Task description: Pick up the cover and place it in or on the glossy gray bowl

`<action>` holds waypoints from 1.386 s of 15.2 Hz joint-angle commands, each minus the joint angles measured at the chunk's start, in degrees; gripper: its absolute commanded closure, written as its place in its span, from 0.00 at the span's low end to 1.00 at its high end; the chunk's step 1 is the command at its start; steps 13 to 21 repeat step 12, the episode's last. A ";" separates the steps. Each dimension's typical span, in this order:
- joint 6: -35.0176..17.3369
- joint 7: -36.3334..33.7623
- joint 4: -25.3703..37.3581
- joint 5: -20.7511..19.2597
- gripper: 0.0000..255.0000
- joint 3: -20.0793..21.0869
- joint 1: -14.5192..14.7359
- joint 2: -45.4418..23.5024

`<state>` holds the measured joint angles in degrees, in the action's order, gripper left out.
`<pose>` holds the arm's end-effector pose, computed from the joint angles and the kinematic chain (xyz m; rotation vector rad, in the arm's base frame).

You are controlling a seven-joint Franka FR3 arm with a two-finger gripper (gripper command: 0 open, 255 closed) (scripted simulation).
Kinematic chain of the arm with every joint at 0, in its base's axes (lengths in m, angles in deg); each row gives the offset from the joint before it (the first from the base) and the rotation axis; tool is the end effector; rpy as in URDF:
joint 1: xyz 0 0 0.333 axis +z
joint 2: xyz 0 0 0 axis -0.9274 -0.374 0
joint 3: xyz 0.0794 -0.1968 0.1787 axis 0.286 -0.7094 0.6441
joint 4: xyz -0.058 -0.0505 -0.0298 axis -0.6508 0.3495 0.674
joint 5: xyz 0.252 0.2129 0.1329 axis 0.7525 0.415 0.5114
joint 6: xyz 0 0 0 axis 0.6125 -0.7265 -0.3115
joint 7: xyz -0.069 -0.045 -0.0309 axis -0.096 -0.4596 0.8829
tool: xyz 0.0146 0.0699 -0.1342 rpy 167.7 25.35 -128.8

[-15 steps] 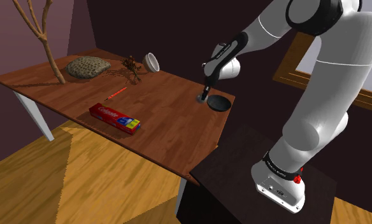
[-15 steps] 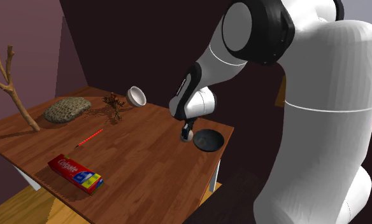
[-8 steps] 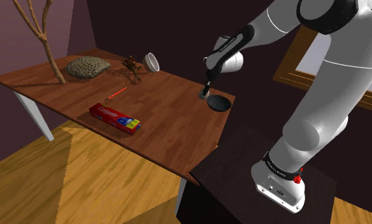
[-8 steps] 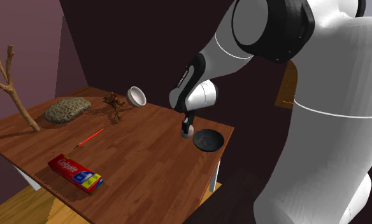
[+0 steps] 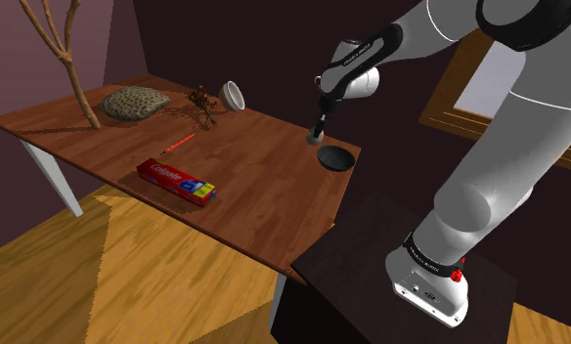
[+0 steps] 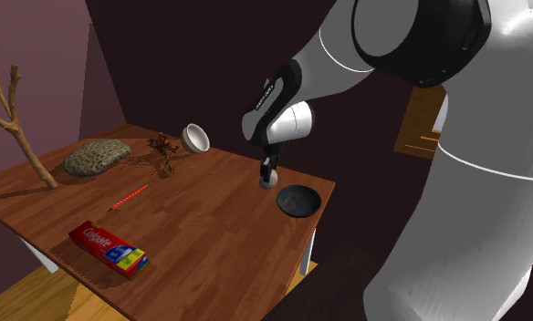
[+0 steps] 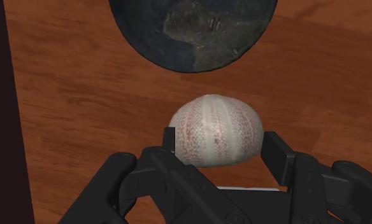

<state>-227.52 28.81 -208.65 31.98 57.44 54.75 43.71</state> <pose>0.4867 -0.1549 0.2553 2.9711 0.7219 0.2126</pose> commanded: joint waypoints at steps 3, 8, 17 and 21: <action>1.74 2.60 -1.85 0.22 1.00 -1.06 -1.37 3.56; 2.88 9.86 -6.15 0.87 1.00 -4.39 -4.76 8.88; 2.90 13.57 -7.89 1.12 1.00 -6.32 -6.33 10.55; 2.90 13.57 -7.89 1.12 1.00 -6.32 -6.33 10.55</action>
